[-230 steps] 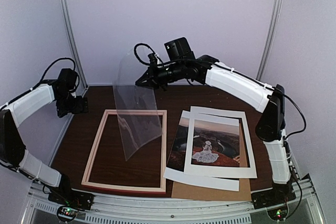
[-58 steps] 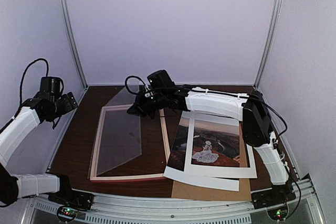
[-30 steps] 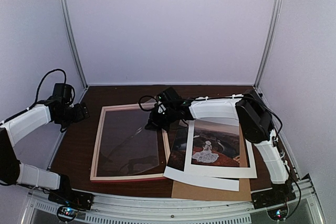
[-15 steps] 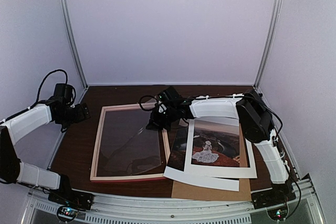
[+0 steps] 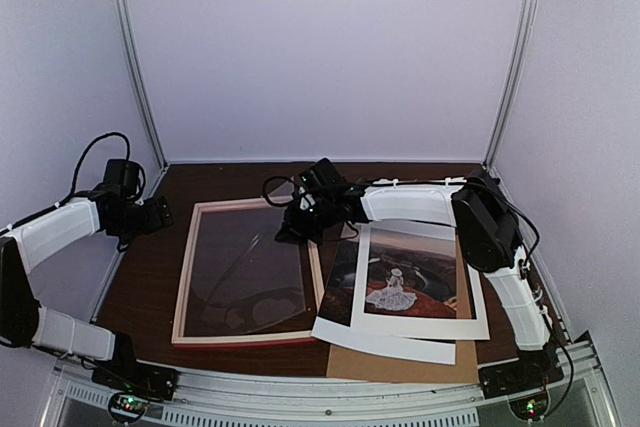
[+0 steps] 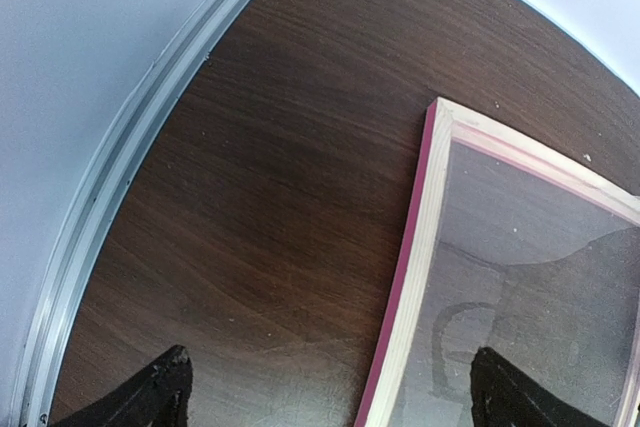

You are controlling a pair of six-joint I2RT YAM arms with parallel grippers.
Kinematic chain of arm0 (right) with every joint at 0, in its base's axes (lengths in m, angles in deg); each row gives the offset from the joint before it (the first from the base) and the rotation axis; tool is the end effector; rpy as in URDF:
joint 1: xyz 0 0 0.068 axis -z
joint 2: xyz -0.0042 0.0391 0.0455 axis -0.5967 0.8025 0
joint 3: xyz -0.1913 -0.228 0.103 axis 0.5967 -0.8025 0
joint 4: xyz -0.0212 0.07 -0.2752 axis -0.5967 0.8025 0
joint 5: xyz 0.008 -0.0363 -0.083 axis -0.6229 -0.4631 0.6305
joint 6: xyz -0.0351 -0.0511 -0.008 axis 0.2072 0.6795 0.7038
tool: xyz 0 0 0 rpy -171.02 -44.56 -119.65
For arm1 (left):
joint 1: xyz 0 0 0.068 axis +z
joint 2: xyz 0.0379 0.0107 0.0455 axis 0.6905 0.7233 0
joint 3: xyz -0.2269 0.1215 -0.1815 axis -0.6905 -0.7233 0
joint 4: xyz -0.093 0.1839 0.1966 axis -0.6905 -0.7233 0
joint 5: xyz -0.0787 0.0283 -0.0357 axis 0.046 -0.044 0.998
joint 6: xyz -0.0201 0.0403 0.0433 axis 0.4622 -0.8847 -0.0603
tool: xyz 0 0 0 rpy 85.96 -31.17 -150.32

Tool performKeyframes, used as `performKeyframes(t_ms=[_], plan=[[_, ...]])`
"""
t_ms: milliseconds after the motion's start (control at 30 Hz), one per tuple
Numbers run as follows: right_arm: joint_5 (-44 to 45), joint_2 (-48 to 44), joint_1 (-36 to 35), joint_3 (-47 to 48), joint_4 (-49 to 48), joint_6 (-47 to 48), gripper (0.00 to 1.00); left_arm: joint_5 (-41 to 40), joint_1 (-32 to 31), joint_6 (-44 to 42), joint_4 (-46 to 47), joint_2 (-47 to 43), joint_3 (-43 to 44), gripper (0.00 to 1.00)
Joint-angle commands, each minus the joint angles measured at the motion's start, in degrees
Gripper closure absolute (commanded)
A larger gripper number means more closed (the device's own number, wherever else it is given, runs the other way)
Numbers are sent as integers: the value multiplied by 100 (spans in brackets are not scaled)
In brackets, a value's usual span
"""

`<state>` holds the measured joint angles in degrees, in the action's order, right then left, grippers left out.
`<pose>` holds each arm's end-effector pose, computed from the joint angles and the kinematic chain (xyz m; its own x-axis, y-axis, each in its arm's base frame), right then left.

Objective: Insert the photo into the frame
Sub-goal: Place the glass panel at the frame body.

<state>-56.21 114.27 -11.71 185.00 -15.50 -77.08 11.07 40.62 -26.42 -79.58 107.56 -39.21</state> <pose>0.3703 0.4535 0.1897 -0.9966 -0.0220 -0.0798 -0.0777 0.5816 0.8097 0.2699 -0.0080 0.2539 -0.6198 -0.5151 -0.5921 -0.4496 0.8514 -0.2701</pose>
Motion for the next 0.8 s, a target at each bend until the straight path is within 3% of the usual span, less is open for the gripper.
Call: performKeyframes(t_ms=[0, 767], plan=[[6, -217, 23, 207, -72, 56, 100, 52, -27, -73, 224, 28, -63, 2], [116, -391, 26, 269, 15, 142, 100, 95, -26, -81, 229, 28, -76, 2]])
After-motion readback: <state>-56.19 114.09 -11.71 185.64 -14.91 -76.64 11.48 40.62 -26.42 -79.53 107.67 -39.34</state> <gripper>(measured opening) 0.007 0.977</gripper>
